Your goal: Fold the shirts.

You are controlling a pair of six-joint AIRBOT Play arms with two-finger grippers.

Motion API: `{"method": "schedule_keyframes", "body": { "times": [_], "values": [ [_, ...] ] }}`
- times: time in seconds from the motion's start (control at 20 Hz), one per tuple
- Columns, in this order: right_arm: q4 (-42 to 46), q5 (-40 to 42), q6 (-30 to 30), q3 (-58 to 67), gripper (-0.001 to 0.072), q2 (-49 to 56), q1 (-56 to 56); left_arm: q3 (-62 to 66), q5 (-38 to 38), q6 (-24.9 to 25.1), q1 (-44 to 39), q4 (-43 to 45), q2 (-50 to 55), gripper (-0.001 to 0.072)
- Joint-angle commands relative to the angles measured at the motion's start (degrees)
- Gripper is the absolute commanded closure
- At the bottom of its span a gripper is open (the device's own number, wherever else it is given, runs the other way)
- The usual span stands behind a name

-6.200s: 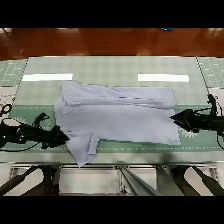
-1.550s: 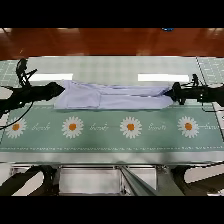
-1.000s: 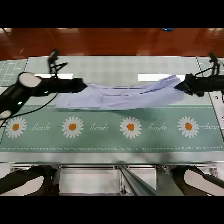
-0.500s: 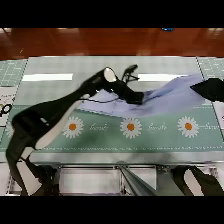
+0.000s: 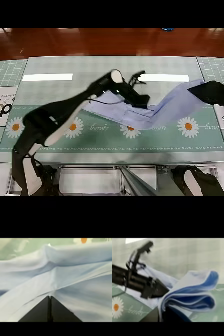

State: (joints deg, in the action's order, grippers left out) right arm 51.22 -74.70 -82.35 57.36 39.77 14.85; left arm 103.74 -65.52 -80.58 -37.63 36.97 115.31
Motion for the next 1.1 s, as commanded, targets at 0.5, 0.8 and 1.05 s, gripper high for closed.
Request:
{"method": "schedule_keyframes", "body": {
  "times": [0.5, 0.8, 1.05],
  "values": [
    [-9.53, 31.23, -3.58, 19.06, 0.0681, 43.91, -43.04, -48.22, -0.57, 14.21, 39.95, 0.74, -54.71, 0.0690],
    [-15.23, 29.11, -3.61, 33.27, 0.0681, 64.39, -47.58, -57.86, -1.77, 14.67, 46.58, 0.74, -64.39, 0.0690],
    [-17.86, 27.61, -3.58, 34.05, 0.0391, 69.00, -48.94, -58.31, -0.92, 15.67, 46.51, 0.74, -63.65, 0.0690]
  ]
}}
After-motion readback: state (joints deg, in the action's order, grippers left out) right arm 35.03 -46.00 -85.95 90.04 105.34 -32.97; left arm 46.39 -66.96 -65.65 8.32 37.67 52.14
